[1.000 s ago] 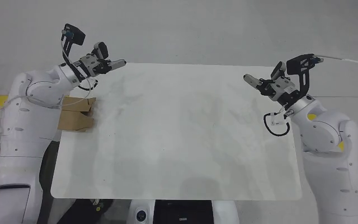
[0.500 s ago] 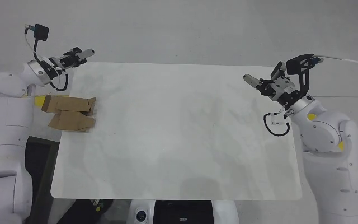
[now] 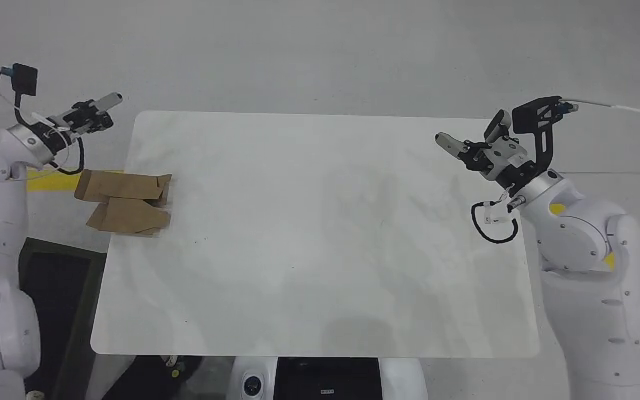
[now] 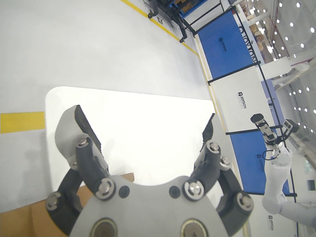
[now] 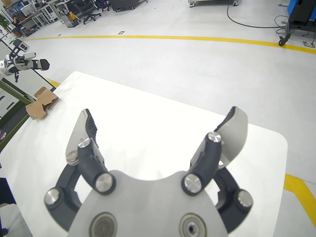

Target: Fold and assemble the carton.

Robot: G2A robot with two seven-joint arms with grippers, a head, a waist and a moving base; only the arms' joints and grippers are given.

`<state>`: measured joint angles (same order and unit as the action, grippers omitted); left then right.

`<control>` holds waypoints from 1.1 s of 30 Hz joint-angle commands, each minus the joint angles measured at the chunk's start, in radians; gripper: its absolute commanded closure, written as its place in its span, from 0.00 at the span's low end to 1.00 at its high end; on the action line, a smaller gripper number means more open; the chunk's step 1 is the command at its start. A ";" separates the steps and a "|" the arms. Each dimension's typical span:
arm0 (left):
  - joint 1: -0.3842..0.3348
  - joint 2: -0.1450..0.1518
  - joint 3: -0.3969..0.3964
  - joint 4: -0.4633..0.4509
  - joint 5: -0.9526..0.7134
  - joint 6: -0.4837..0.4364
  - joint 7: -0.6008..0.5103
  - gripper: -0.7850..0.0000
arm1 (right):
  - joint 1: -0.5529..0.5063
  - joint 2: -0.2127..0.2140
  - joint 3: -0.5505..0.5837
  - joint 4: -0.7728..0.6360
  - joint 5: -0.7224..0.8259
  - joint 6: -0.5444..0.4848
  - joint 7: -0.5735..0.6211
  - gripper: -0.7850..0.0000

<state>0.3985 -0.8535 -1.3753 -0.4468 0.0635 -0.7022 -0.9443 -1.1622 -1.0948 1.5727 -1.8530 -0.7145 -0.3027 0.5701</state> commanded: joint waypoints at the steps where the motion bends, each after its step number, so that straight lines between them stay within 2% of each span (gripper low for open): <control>1: -0.010 0.006 -0.002 0.041 0.012 0.003 0.010 0.00 | 0.000 0.000 0.000 0.000 0.000 0.000 0.000 0.00; 6: -0.027 0.021 0.004 0.119 0.074 0.043 0.058 0.00 | 0.000 0.000 0.000 0.000 0.000 0.000 0.000 0.00; 14: -0.034 0.037 0.024 0.179 0.173 0.106 0.184 0.00 | 0.000 0.000 0.000 0.000 0.000 0.000 0.000 0.00; 21: -0.026 0.037 0.058 0.224 0.263 0.263 0.267 0.00 | 0.000 0.000 0.000 0.000 0.000 0.000 0.000 0.00; 25: -0.020 0.038 0.064 0.247 0.273 0.311 0.232 0.00 | 0.000 0.000 0.000 0.000 0.000 0.000 0.000 0.00; 27: -0.022 0.039 0.059 0.262 0.257 0.347 0.176 0.00 | 0.000 0.000 0.000 0.000 0.000 0.000 0.000 0.00; 33: -0.014 0.045 0.061 0.265 0.261 0.379 0.100 0.00 | 0.000 0.000 0.000 0.000 0.000 0.000 0.000 0.00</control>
<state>0.3827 -0.8090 -1.3131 -0.1808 0.3265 -0.3268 -0.8349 -1.1622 -1.0948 1.5727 -1.8530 -0.7145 -0.3027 0.5701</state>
